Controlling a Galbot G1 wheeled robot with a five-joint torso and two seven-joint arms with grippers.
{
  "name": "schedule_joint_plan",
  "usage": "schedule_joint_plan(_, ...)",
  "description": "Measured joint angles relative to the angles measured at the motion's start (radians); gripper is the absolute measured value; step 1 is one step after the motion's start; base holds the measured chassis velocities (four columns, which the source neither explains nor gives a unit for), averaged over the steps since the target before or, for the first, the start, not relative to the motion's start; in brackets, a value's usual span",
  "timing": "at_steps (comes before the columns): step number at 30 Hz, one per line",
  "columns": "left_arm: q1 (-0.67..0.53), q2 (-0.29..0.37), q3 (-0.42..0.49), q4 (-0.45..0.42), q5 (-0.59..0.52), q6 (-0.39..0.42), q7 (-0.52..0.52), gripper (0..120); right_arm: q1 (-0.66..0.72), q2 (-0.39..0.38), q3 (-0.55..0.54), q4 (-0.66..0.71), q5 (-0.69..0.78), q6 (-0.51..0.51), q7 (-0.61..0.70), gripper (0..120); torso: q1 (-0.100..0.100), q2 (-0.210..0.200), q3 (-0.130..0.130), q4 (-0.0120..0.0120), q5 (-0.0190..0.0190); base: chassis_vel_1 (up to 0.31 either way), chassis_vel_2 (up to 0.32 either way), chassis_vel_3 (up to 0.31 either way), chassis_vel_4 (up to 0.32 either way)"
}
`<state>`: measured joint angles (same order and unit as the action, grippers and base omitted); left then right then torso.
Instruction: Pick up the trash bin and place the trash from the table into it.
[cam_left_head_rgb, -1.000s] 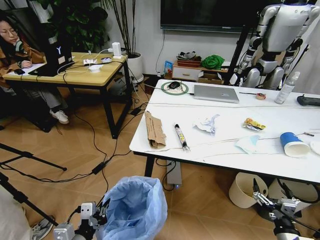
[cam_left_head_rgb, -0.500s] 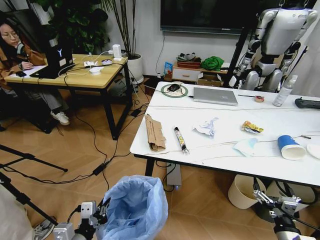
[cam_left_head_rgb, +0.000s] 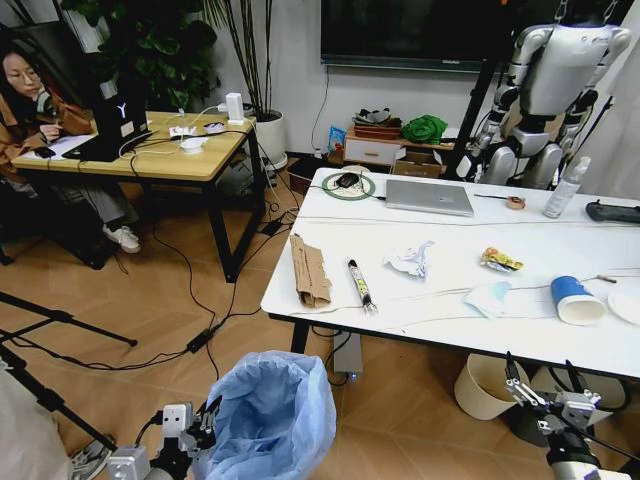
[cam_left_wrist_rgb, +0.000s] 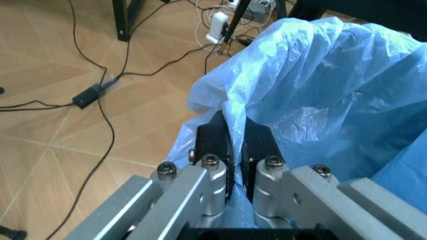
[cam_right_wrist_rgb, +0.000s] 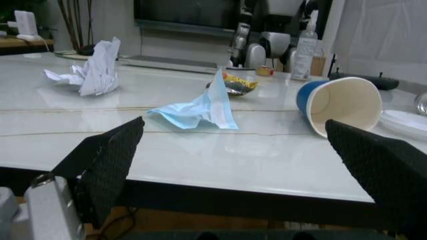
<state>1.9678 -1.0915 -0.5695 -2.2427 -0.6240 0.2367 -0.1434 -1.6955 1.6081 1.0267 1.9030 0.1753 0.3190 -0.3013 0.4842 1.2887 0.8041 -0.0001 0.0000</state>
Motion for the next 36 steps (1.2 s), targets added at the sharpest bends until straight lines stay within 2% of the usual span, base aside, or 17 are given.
schedule_joint_plan(13,0.002,-0.001,-0.001,0.007,0.019,-0.021,0.015,0,0.002,0.0,-0.005,-0.001,-0.007,0.0,-0.001,100,0.033,0.073,0.04,0.0,0.0,0.0,0.0,0.0,0.0)
schedule_joint_plan(36,-0.002,-0.008,-0.003,0.028,0.049,-0.034,0.023,0,0.013,0.0,-0.013,-0.004,-0.012,-0.005,-0.002,100,0.032,0.07,0.037,0.0001,0.0,0.0,0.0,0.0,0.0)
